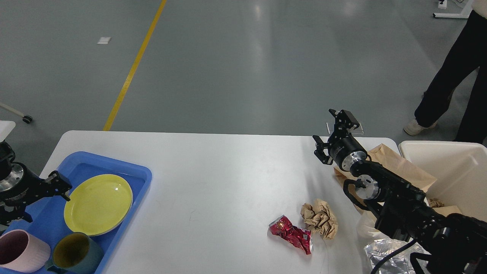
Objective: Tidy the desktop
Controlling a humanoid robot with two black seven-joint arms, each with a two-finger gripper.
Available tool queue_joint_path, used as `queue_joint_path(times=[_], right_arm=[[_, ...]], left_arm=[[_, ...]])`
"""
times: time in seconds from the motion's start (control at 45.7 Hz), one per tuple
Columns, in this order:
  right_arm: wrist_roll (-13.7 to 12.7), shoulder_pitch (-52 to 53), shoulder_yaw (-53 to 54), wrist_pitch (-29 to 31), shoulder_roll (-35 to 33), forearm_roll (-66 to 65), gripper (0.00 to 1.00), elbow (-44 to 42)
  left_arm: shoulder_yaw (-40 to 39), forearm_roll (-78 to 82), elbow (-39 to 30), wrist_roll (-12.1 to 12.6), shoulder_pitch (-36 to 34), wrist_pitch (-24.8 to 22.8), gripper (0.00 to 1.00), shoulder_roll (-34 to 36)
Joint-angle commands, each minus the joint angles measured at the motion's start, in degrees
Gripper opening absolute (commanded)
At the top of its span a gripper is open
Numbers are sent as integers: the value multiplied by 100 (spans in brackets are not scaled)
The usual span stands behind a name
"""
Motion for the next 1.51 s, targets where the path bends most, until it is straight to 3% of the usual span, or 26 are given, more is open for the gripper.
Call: queue_joint_path(times=[0.0,0.438,0.613,0.832,1.182,1.313,1.488], right_arm=[[0,0,0,0,0,0,100,0],[0,0,0,0,0,0,100,0],[0,-9,0,0,0,0,100,0],[0,0,0,0,0,0,100,0],[0,0,0,0,0,0,100,0],[0,0,0,0,0,0,100,0],[0,0,0,0,0,0,100,0]], left_arm=[[5,14,-23,16,-161,-499,96,2],[-170,251,-23,-20,-1541,-613,96,-59],[-530,225,-14,-20,-2472,-613,96,-59],[-1346,234,328,-20,-2991,-613,96,11],[-3149,313,1734,24,-2992,-613,96,178],[-3721,541,1779,24,-2930,-613,96,266],[-3809,1191,1788,24,-2798,-613,96,143]])
